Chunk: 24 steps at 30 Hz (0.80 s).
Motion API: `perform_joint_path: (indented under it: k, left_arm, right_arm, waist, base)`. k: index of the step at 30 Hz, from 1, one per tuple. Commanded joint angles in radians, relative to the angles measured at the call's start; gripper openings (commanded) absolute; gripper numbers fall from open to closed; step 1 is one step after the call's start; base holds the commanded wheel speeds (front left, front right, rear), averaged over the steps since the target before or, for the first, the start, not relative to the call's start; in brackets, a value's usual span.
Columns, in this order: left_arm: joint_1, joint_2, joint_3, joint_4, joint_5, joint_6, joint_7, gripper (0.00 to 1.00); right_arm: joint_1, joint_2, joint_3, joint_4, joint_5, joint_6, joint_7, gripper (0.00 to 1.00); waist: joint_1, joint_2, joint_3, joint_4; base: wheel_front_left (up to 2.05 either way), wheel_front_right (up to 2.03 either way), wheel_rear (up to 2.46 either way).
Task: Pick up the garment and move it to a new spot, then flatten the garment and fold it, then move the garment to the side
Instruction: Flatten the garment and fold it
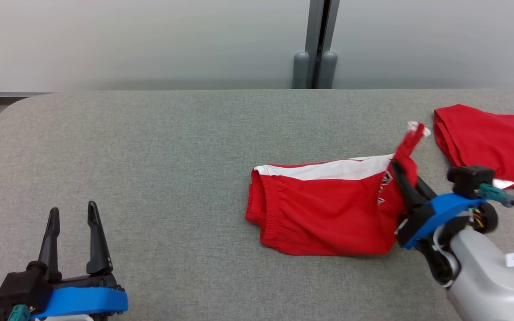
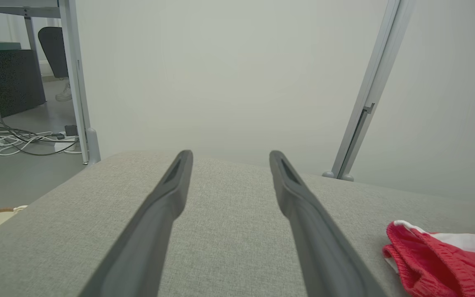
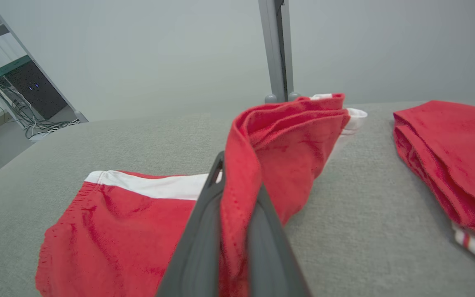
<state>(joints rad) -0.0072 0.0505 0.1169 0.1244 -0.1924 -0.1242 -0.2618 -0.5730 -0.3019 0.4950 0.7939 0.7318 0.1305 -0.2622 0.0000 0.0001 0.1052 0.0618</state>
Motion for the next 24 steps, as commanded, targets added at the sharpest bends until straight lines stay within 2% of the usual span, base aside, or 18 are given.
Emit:
perform_joint_path:
  k: [1, 7, 15, 24]
  left_arm:
    - [-0.005, 0.000, -0.003, 0.001, 0.000, -0.007, -0.004, 1.00]
    - [-0.002, 0.000, -0.011, 0.003, -0.003, -0.008, -0.004, 1.00]
    - [-0.007, 0.000, -0.022, 0.009, -0.010, -0.009, -0.004, 1.00]
    - [0.000, 0.000, -0.029, 0.012, -0.015, -0.008, -0.004, 1.00]
  right_arm:
    - [-0.017, 0.018, 0.006, -0.024, -0.017, 0.000, -0.003, 0.00]
    - [-0.025, 0.078, 0.057, -0.067, -0.053, 0.000, -0.003, 0.00]
    - [-0.011, 0.149, 0.170, -0.048, -0.048, 0.000, -0.003, 0.00]
    - [0.038, 0.175, 0.276, -0.014, -0.041, 0.000, -0.003, 0.00]
  waist:
    - [0.0000, -0.0001, -0.001, 0.005]
    - [0.0000, -0.0001, -0.005, 0.023]
    - [0.0000, -0.0001, -0.002, 0.062]
    - [0.0000, -0.0001, -0.003, 0.085]
  base:
    - [0.00, 0.00, 0.00]
    - [0.00, 0.00, 0.00]
    - [0.00, 0.00, 0.00]
    - [0.00, 0.00, 0.00]
